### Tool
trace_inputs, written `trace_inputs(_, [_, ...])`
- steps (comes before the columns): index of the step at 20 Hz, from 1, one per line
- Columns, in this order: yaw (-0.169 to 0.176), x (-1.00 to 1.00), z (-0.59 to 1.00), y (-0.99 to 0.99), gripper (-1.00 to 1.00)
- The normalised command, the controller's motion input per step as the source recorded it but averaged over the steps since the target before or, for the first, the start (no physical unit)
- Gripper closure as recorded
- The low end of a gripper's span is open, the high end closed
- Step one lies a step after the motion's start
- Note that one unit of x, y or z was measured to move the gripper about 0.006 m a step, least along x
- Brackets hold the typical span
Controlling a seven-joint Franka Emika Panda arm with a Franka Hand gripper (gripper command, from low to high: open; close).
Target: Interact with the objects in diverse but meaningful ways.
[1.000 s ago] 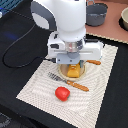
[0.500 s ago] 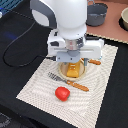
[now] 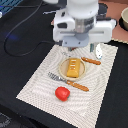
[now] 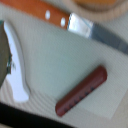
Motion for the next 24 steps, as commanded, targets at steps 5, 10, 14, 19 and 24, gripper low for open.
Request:
trace_inputs(5, [-0.017, -0.1, 0.14, 0.96, -1.0])
trace_inputs(10, [-0.173, -0.13, -0.22, 0.68, -1.0])
trace_inputs(14, [-0.235, -0.17, -0.33, 0.42, -1.0])
trace_inputs(19, [-0.155, -0.38, -0.1, 0.07, -1.0])
trace_inputs(24, [-0.123, -0.3, -0.19, -0.05, -1.0])
